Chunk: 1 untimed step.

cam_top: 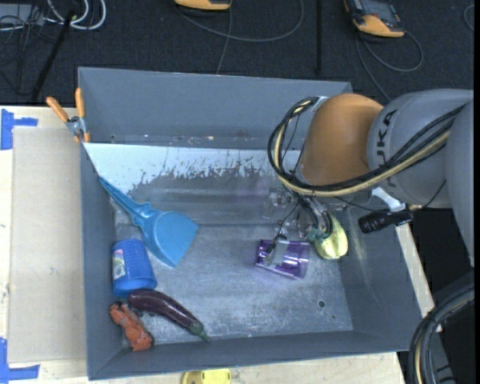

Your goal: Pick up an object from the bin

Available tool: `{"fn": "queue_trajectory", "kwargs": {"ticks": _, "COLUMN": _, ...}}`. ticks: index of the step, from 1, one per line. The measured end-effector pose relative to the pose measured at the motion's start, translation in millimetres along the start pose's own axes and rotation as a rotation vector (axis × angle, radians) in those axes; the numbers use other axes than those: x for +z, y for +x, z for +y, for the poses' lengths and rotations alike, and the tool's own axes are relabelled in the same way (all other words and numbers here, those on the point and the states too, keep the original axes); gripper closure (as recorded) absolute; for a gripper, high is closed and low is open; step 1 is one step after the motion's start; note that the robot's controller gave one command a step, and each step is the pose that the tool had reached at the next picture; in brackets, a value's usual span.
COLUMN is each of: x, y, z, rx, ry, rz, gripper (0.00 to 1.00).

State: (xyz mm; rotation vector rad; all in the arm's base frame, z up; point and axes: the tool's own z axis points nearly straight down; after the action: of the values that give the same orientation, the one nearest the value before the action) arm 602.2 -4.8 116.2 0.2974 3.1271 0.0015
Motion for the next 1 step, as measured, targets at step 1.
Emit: {"fn": "queue_trajectory", "kwargs": {"ticks": 1, "x": 38.8, "y": 40.0, "z": -36.7, "rx": -0.020, "ry": 0.001, "rz": 0.003, "gripper": 1.00}}
